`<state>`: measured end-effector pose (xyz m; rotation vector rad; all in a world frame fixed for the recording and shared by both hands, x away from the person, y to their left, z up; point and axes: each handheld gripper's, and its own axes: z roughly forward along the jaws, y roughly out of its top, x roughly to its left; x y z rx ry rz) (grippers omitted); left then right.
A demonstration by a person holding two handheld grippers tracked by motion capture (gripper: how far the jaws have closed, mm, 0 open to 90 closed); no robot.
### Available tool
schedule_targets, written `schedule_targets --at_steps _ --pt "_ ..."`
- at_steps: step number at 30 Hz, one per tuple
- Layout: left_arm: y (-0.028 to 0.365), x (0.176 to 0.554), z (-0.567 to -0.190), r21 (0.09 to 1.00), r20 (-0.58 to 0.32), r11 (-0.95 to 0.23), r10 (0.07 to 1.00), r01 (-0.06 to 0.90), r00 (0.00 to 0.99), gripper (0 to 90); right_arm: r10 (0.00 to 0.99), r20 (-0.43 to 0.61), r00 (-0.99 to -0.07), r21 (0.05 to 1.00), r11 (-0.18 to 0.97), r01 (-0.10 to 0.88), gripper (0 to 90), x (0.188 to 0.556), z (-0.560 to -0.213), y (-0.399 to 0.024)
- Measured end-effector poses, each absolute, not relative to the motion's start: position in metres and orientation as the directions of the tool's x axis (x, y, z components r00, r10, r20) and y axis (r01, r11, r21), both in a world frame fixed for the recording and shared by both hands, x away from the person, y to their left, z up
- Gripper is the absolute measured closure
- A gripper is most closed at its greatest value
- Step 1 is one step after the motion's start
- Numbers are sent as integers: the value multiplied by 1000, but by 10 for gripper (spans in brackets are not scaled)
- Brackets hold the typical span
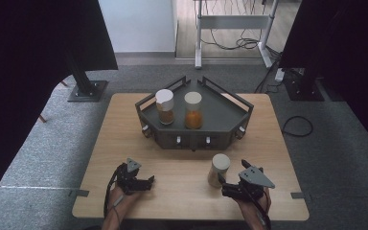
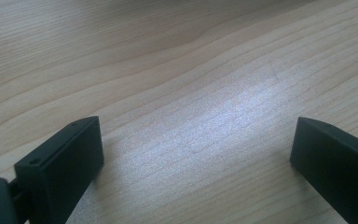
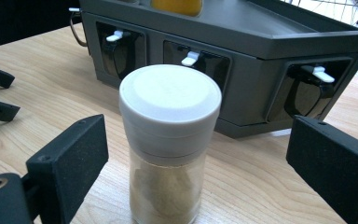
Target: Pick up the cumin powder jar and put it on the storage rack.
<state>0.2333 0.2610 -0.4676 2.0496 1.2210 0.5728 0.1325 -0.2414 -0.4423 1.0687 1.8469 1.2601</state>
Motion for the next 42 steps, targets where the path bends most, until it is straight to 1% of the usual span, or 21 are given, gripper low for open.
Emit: schedule_targets --at_steps 13,42 --pt "261 233 -467 735 31 -336 884 589 466 23 881 -78 -466 940 221 260 50 141 -443 -234" --pt "262 233 -467 735 31 -338 883 588 469 23 878 -62 -475 935 217 280 57 169 -446 -217"
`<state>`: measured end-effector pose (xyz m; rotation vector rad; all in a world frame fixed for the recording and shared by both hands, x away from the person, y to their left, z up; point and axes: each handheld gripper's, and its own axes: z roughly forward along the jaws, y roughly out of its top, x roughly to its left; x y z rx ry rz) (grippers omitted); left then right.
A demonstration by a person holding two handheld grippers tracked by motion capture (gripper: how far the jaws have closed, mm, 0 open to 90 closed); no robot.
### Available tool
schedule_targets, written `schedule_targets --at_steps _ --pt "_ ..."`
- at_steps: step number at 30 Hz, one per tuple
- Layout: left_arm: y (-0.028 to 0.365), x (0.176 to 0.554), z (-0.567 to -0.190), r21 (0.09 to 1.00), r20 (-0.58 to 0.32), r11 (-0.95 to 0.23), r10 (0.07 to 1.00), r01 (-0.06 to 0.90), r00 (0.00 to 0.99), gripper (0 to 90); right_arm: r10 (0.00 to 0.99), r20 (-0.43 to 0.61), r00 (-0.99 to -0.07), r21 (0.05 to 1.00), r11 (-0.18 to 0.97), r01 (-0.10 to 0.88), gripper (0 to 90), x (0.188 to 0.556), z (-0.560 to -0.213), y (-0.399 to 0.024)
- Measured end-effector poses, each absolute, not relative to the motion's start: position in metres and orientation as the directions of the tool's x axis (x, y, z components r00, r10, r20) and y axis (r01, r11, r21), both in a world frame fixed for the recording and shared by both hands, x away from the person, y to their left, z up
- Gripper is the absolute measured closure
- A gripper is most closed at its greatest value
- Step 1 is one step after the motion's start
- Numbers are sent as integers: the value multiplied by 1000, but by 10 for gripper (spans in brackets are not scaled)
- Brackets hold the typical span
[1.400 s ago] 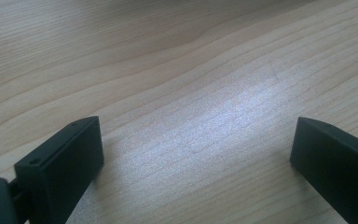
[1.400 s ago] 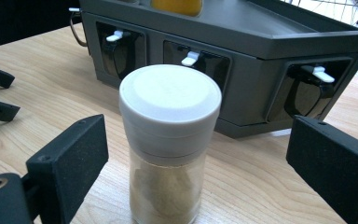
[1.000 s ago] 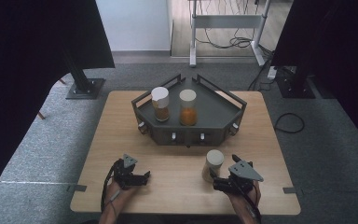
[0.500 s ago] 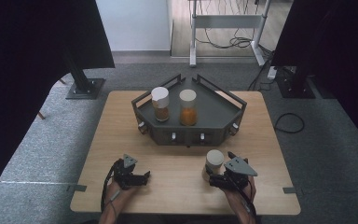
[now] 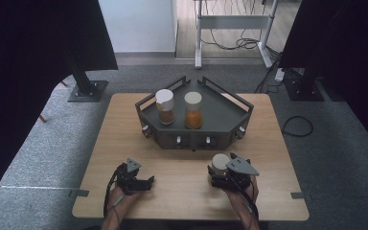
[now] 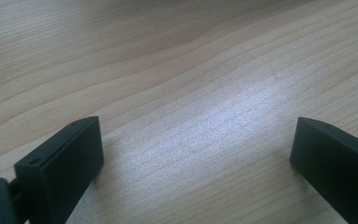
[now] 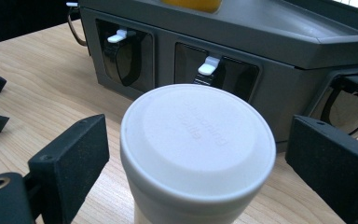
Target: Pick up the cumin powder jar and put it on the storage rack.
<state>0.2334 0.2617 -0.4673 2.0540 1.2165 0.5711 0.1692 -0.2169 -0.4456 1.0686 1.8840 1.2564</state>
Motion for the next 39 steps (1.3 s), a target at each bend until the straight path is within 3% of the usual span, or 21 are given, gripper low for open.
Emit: schedule_targets --at_steps 4,7,8,29,39 --pt "262 233 -467 735 31 -338 883 588 469 23 877 -57 -478 933 216 286 96 172 -446 -217" --pt "262 233 -467 735 31 -338 883 588 469 23 872 -46 -487 934 210 288 316 172 -447 -220" --pt "262 233 -467 735 31 -338 883 588 469 23 868 -34 -496 936 202 289 324 172 -448 -222" --pt "262 233 -467 735 30 -337 883 588 469 23 888 -29 -459 933 189 306 328 169 -444 -214" --pt "262 233 -468 736 29 -336 883 587 468 23 888 -37 -459 947 178 267 328 164 -428 -217"
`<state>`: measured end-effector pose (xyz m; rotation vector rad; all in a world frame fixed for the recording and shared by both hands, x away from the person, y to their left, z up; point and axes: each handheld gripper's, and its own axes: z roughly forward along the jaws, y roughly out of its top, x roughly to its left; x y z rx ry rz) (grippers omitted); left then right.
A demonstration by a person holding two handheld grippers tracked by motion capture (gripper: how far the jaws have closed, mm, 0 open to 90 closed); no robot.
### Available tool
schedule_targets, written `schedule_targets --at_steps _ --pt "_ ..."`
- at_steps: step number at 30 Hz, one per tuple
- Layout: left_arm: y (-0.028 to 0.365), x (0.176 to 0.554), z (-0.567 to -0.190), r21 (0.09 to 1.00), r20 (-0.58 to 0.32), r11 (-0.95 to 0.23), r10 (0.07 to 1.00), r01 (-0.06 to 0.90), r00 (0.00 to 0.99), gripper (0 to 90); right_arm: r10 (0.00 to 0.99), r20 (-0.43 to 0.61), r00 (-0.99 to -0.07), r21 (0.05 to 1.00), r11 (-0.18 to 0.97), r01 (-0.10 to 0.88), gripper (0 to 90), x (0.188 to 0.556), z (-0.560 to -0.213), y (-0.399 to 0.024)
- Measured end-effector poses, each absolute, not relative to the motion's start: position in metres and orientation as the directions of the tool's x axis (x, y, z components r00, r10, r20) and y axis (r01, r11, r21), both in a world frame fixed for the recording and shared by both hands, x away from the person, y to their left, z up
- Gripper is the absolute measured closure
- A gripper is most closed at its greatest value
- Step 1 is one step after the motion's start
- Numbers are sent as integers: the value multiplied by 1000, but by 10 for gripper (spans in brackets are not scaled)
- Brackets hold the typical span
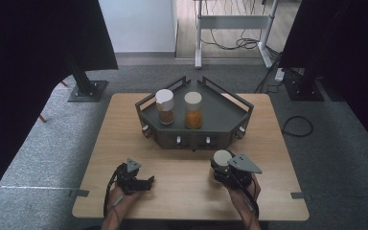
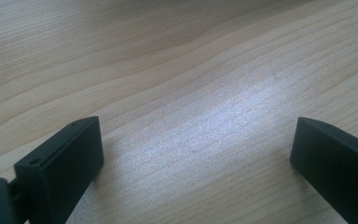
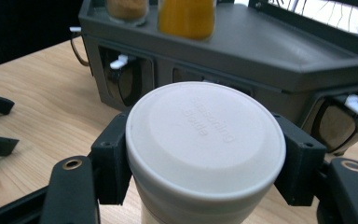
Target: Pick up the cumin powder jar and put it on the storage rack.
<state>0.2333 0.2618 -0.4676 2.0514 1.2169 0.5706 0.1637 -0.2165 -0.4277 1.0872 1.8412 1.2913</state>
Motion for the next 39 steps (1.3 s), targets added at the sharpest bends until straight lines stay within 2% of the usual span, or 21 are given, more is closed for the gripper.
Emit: schedule_targets --at_steps 39 --pt "262 233 -467 736 30 -337 883 587 468 22 900 -43 -435 956 163 242 328 183 -363 -217"
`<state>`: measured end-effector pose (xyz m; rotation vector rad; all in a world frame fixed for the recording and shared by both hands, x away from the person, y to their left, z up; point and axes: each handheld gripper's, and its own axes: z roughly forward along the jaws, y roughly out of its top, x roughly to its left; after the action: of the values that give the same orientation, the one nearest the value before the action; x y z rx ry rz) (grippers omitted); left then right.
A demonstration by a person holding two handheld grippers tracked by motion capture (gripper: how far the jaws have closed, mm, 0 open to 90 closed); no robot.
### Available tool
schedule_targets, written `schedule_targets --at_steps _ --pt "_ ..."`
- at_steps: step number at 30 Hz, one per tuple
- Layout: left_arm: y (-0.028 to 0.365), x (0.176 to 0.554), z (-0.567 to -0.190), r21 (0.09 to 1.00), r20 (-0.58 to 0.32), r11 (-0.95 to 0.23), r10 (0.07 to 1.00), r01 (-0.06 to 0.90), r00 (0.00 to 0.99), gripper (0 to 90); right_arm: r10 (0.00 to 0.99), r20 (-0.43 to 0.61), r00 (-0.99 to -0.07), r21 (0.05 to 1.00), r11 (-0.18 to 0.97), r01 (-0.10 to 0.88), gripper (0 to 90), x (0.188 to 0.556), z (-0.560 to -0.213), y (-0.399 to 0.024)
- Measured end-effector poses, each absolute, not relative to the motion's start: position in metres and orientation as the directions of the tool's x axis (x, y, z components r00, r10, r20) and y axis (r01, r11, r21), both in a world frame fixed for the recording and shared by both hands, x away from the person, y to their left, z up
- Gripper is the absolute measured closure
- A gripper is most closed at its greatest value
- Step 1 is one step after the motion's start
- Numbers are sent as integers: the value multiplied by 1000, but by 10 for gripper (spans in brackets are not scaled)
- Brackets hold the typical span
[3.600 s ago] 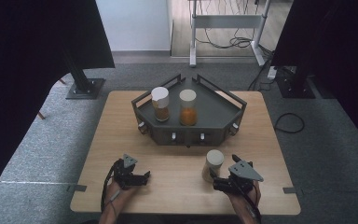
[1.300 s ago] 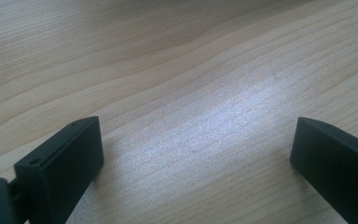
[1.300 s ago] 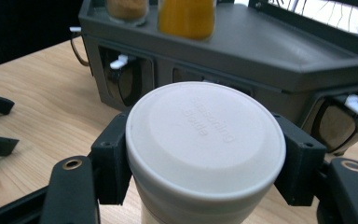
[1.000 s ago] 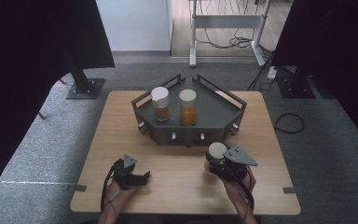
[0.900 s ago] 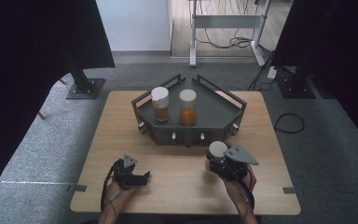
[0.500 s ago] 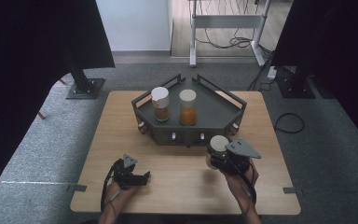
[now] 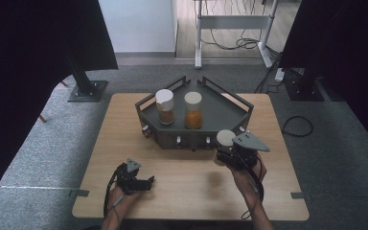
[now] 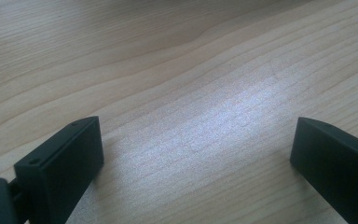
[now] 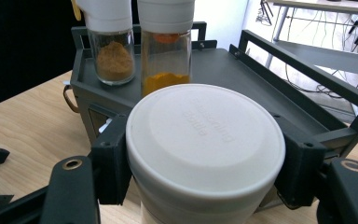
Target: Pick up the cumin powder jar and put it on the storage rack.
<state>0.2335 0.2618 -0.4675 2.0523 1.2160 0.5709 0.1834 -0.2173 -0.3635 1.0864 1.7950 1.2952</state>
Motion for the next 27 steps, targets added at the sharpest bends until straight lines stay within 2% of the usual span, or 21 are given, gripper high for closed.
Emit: schedule_targets --at_steps 27 --pt "262 234 -467 735 30 -338 882 587 470 21 904 -42 -426 959 156 238 328 202 -331 -214"
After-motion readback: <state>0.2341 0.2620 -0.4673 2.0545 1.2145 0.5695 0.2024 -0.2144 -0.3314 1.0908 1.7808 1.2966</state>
